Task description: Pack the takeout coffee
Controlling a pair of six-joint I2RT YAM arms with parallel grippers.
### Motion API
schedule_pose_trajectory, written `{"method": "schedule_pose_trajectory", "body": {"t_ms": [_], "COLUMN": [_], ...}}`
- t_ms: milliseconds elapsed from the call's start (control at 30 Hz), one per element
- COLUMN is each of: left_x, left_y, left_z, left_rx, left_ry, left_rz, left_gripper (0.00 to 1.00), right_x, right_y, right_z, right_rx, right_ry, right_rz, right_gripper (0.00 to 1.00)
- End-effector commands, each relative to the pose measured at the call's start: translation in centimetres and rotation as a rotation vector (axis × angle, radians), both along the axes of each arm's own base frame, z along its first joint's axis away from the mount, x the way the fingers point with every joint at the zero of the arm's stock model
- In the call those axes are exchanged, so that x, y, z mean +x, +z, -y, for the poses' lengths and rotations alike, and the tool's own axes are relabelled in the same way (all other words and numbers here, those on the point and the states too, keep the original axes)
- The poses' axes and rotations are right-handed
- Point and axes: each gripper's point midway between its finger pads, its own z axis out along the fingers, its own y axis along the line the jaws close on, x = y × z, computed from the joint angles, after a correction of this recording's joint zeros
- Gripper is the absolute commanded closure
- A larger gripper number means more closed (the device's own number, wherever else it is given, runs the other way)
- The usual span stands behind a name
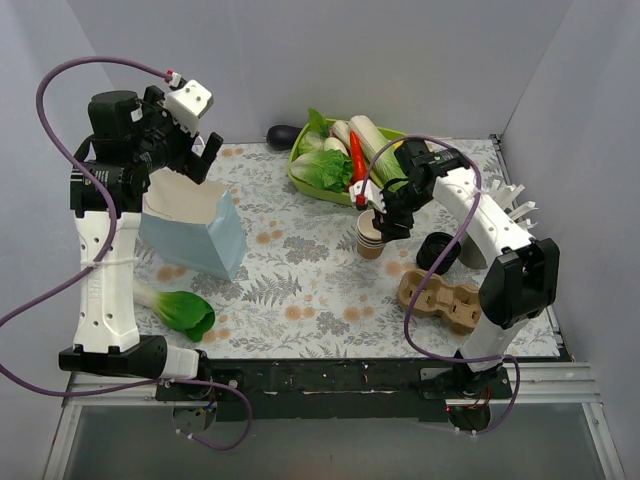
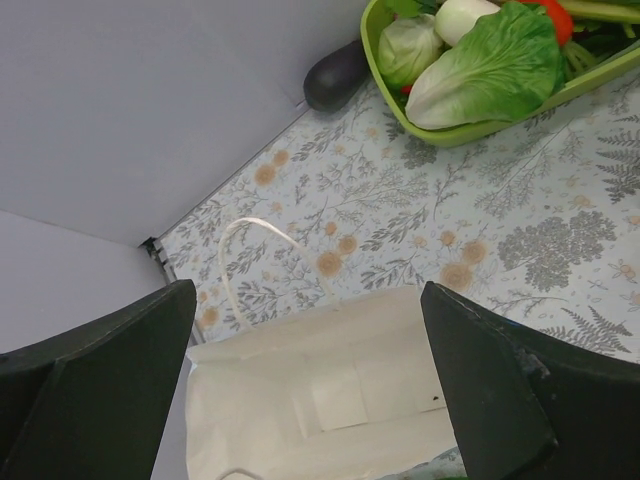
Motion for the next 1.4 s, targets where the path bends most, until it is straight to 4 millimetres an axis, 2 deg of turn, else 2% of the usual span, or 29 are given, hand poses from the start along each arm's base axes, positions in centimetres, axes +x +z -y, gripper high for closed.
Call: {"method": "schedule_pose_trajectory", "body": {"t_ms": [0, 367, 633, 800, 1033, 1100, 1267, 1367], "left_x": [-0.3, -0.4, -0.3, 0.0, 0.2, 0.2, 0.4, 0.3], "left_y": [0.1, 0.1, -0.2, -0.7, -1.3, -1.5, -2.0, -2.0], "left_z": [1.8, 2.1, 2.1, 2.4, 2.9, 3.1, 3.7, 4.3], "left_rx": [-0.083, -0.098, -0.099, -0.106, -0.126, -0.138, -0.164, -0.194], "left_ry": [-0.058, -0.062, -0.064, -0.074, -0.098, -0.104, -0.127, -0.147], "left_rz": [-0.009, -0.01, -0.015, -0.028, -0.049, -0.058, -0.08, -0.091], "left_gripper": [0.02, 0.02, 0.02, 0.02, 0.02, 0.02, 0.02, 0.02], "right_x": [0.3, 0.5, 0.6, 0.4, 0.2, 0.4, 0.4, 0.8], "right_y": [-0.5, -1.8, -1.7, -1.7, -1.7, -1.8, -1.9, -1.1], "right_z": [-0.2, -0.3, -0.3, -0.3, -0.4, -0.3, -0.5, -0.7], "right_rx": [-0.026, -0.079, -0.087, -0.095, -0.097, -0.101, -0.099, -0.09], "right_ry": [0.032, 0.069, 0.069, 0.067, 0.057, 0.05, 0.043, 0.022], "right_rz": [0.025, 0.004, -0.001, -0.015, -0.024, -0.019, -0.02, -0.004], "right_gripper": [0.45, 0.53, 0.66, 0.8, 0.89, 0.95, 0.99, 0.99]}}
